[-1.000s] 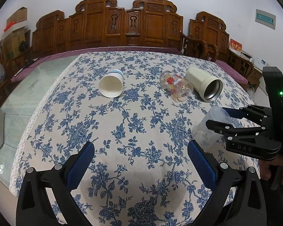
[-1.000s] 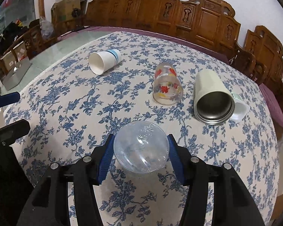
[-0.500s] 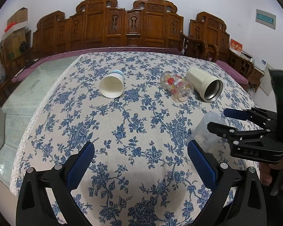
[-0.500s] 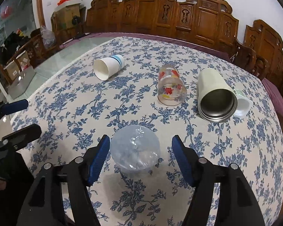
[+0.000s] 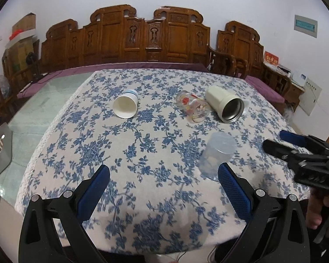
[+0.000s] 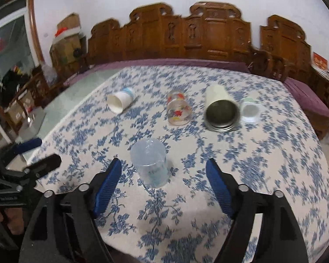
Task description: Flip cup upside down
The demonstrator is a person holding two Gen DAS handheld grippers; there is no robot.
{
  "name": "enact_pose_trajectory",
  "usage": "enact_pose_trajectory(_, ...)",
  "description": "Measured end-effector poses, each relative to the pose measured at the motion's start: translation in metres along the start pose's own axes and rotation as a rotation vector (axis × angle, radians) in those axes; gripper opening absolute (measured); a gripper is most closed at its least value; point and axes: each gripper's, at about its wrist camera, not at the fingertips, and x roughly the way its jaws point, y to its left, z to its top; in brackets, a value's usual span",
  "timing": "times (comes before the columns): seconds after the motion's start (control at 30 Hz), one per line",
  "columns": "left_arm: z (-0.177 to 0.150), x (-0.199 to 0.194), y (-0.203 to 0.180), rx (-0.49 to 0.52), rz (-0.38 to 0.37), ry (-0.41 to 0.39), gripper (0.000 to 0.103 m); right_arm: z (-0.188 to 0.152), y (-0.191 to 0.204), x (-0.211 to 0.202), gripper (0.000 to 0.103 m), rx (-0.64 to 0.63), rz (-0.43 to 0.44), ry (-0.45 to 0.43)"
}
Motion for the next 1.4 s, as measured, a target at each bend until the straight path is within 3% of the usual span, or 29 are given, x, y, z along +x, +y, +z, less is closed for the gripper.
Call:
enact_pose_trajectory(0.07,-0.003,-0.007,-0.005,0.003,-0.006,-0.004,0.095,-0.001,-0.002,-0.019,0.095,0.009,-0.019,-0.032)
enact_pose_trajectory(0.27,-0.003,-0.038,-0.021,0.024,0.008,-0.054,0.095,-0.005,-0.008,-0.073,0.100,0.036,-0.065,-0.117)
enact_pose_trajectory(0.6,0.007,-0.100,-0.044,0.050,0.029,-0.153,0.095,-0.014,-0.007,-0.141,0.100,0.042,-0.095,-0.255)
enact_pose_trajectory(1.4,0.003,-0.121,-0.053,0.062,0.043,-0.183,0.095,-0.021,-0.001,-0.157,0.100,0.045,-0.097,-0.287)
